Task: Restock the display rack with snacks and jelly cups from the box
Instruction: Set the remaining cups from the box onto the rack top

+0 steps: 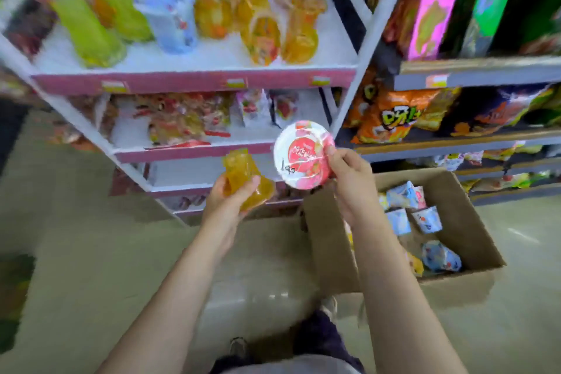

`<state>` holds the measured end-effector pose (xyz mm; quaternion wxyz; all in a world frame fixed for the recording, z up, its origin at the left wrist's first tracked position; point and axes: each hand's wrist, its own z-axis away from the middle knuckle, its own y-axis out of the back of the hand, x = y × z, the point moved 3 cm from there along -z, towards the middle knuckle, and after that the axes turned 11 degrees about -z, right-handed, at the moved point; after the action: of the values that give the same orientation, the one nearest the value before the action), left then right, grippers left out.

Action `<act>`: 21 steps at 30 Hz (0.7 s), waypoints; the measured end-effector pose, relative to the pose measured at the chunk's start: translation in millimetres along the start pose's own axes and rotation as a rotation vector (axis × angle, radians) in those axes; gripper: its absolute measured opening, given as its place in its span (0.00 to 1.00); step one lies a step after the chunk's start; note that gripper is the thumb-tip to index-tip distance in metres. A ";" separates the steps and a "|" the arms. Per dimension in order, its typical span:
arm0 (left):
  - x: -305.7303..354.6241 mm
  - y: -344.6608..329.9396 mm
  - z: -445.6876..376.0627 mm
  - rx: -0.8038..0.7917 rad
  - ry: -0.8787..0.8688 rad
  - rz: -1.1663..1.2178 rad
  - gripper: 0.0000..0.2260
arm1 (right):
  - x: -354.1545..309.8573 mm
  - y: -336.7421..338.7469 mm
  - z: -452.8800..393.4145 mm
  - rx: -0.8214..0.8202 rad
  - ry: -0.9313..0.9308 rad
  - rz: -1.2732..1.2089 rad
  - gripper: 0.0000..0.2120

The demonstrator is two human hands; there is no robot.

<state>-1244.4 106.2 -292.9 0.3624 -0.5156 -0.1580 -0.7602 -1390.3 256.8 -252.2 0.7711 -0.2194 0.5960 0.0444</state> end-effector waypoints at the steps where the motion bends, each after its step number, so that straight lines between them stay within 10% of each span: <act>1: 18.6 14.0 5.2 0.017 -0.036 0.015 0.08 | -11.7 -26.6 3.9 -0.051 0.014 0.034 0.13; 7: 113.9 76.6 29.7 0.097 -0.221 0.024 0.39 | -72.2 -149.0 29.3 -0.333 0.164 0.168 0.16; 11: 163.4 99.1 32.5 0.175 -0.286 0.075 0.32 | -100.9 -194.3 30.5 -0.507 0.298 0.192 0.12; 16: 212.6 84.9 16.6 0.181 -0.340 0.023 0.25 | -122.7 -216.6 5.3 -0.638 0.387 0.281 0.44; 21: 243.8 58.4 -30.2 0.174 -0.376 -0.097 0.26 | -143.5 -221.6 -59.0 -0.668 0.479 0.322 0.55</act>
<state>-1273.2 -47.2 -94.3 0.3329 -0.6067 -0.3125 -0.6507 -1411.2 62.1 -65.7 0.4810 -0.3652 0.7375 0.3023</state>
